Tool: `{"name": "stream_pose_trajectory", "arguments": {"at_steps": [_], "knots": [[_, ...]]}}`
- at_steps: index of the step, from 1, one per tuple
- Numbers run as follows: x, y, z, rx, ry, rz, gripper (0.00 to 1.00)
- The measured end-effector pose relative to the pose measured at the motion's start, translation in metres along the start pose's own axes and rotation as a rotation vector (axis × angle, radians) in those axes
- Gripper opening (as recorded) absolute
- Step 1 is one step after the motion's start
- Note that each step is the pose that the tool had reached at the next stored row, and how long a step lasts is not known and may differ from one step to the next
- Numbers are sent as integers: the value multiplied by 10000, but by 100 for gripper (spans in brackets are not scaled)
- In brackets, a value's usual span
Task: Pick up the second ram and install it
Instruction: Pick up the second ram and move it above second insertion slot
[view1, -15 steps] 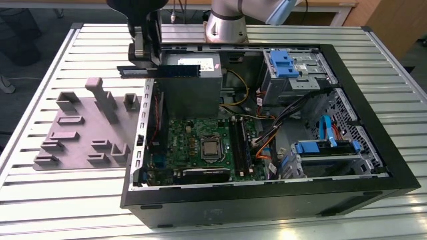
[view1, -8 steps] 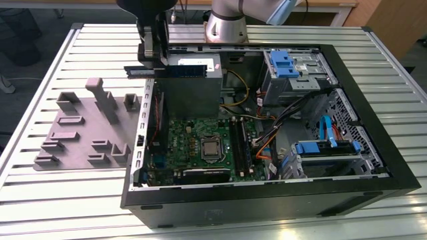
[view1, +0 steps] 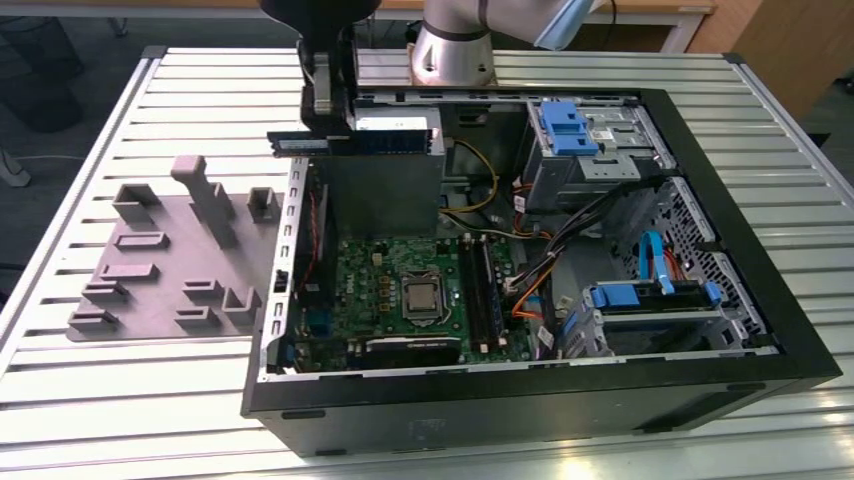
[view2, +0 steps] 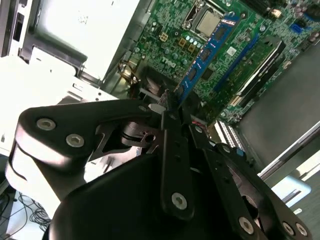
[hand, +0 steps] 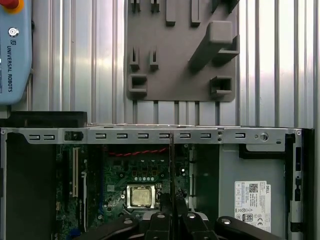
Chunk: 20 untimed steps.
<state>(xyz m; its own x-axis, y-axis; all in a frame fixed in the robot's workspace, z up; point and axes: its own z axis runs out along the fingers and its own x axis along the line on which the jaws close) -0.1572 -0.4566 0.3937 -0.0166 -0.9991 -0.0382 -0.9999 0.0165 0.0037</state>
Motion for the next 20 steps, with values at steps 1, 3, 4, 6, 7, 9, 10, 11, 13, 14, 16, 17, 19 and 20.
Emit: {"name": "stream_pose_trajectory", "arguments": {"at_steps": [1, 3, 4, 6, 7, 9, 10, 11, 13, 14, 16, 17, 19, 20], "knots": [[0, -19, 0, 1, -1, 0, 14], [-1, -56, 0, 0, 1, 0, 14], [-2, -122, -1, 0, 1, -1, 14], [-3, -163, 0, 0, 0, 0, 14], [-3, -185, 0, 0, 0, 0, 14], [-4, -230, -1, 0, 0, 0, 14], [-4, -253, 0, 0, 0, 0, 14], [-4, -275, -1, 0, 0, -1, 14], [-5, -320, -1, 0, 0, 0, 14], [-6, -343, -1, 0, 0, 0, 14], [-6, -389, -1, 0, 0, 0, 14], [-7, -414, -1, 0, 0, -1, 14], [-7, -459, -1, 0, 0, -1, 14], [-8, -483, -1, 0, 0, -1, 14]]}}
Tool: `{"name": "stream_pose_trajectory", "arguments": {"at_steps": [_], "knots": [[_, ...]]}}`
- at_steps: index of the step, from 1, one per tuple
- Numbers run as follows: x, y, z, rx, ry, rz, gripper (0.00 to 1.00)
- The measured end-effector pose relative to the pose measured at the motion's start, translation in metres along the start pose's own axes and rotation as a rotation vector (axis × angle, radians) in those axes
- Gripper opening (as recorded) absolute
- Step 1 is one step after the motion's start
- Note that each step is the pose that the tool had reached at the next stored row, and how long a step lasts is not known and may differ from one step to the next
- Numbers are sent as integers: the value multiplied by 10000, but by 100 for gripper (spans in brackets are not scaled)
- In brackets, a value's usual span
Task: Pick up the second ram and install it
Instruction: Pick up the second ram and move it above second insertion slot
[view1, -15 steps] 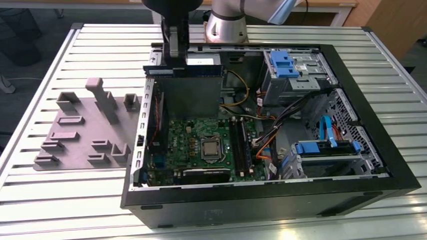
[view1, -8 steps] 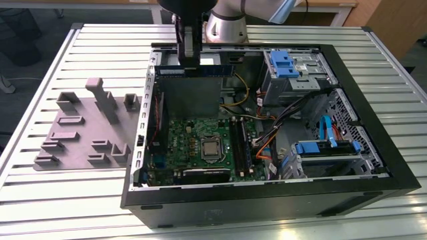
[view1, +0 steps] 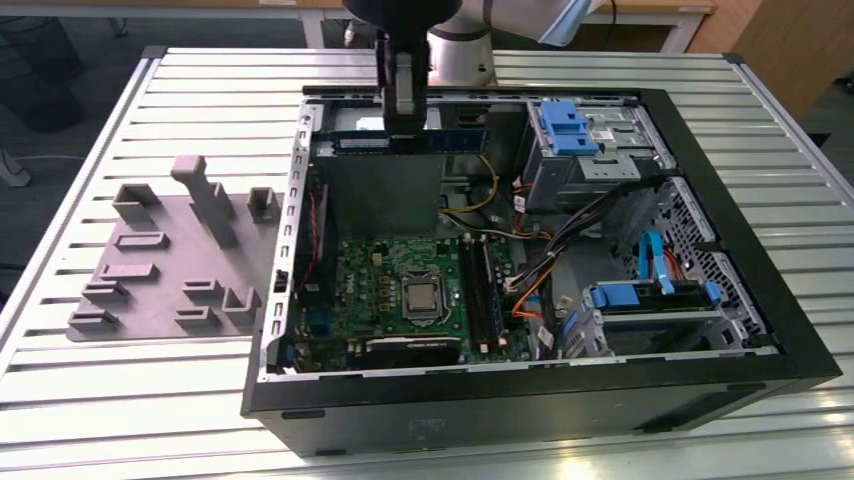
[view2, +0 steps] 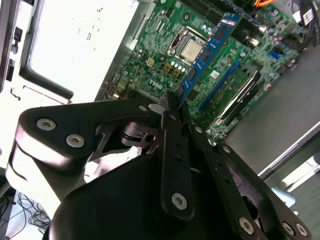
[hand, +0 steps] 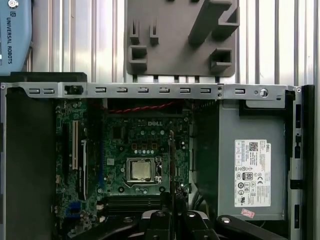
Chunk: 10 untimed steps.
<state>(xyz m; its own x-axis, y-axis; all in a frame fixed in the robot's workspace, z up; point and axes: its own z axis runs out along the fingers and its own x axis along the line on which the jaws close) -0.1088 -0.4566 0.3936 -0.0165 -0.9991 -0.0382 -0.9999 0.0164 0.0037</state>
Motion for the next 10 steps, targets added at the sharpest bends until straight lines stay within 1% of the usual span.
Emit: {"name": "stream_pose_trajectory", "arguments": {"at_steps": [10], "knots": [[-4, -237, 0, 0, 0, 1, 14]]}}
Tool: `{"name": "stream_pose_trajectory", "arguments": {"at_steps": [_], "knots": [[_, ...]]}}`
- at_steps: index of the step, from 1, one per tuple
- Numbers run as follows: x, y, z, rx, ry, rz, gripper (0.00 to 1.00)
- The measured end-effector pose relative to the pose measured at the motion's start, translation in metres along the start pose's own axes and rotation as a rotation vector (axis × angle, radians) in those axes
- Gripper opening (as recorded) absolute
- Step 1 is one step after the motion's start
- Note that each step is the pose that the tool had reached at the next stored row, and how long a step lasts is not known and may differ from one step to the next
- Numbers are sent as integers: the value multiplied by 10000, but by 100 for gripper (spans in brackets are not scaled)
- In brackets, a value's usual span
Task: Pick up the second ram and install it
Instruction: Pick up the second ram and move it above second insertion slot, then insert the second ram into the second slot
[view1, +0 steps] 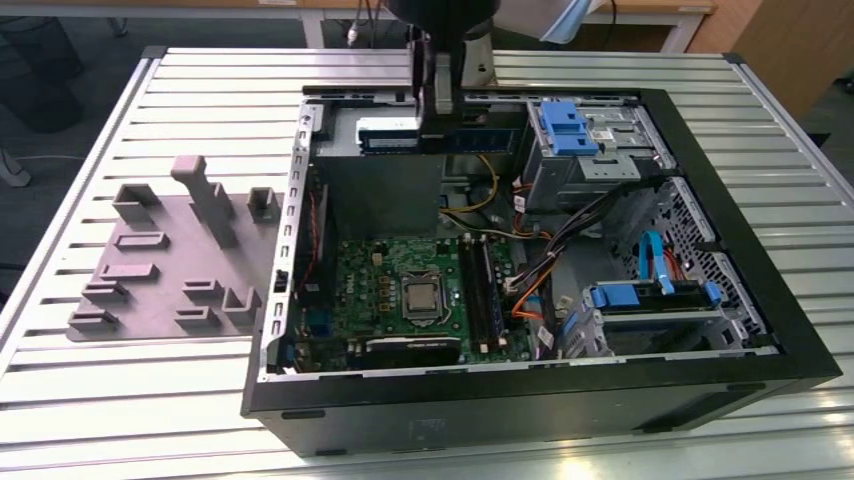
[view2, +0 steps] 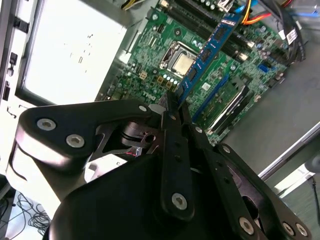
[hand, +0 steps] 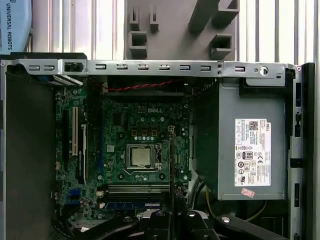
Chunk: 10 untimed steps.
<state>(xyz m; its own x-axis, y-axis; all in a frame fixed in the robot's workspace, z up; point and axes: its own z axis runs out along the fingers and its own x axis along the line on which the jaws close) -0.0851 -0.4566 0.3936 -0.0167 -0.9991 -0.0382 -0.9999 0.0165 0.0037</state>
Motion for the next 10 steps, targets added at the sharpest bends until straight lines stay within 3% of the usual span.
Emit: {"name": "stream_pose_trajectory", "arguments": {"at_steps": [3, 10], "knots": [[0, -49, 0, 0, 0, -2, 14], [-1, -60, 0, 0, 0, -1, 14]]}}
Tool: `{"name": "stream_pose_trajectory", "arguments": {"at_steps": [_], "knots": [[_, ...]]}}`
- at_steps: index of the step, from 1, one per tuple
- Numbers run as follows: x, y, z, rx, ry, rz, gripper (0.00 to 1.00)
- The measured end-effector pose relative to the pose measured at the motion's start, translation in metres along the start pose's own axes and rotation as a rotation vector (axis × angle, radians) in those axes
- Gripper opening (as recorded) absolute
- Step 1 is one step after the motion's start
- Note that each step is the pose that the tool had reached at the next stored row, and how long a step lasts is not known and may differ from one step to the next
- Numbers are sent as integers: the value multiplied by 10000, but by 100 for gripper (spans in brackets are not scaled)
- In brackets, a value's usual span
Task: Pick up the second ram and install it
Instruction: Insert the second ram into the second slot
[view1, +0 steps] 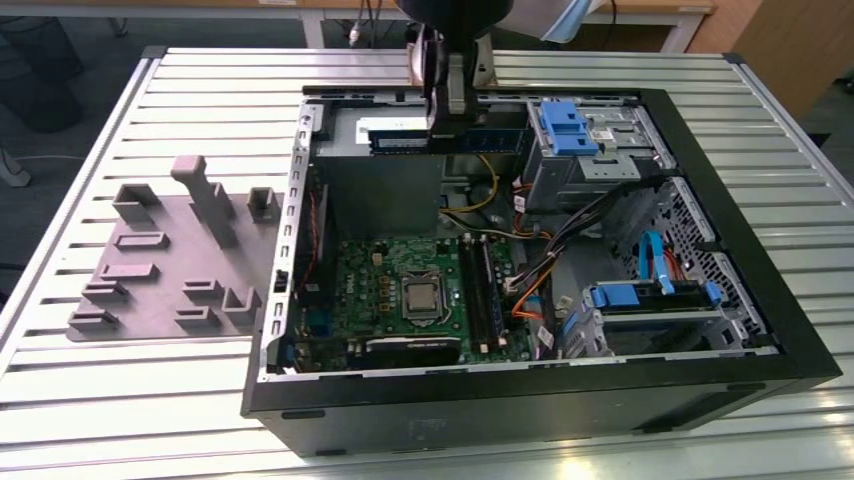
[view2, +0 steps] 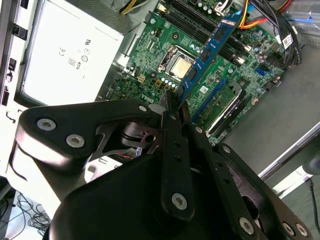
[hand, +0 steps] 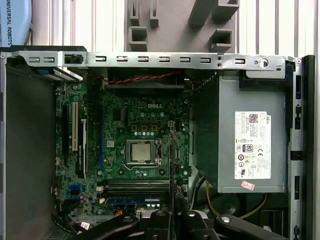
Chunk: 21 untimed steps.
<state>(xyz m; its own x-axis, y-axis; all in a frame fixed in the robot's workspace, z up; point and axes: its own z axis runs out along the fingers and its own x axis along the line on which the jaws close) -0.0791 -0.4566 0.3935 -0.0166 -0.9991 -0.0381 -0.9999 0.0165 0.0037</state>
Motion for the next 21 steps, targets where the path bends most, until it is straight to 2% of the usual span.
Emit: {"name": "stream_pose_trajectory", "arguments": {"at_steps": [12, 17, 21], "knots": [[0, -4, 1, 4, 0, 112, 14], [0, -4, 6, 17, -1, 444, 14], [0, -4, 12, 37, -1, 968, 14]]}}
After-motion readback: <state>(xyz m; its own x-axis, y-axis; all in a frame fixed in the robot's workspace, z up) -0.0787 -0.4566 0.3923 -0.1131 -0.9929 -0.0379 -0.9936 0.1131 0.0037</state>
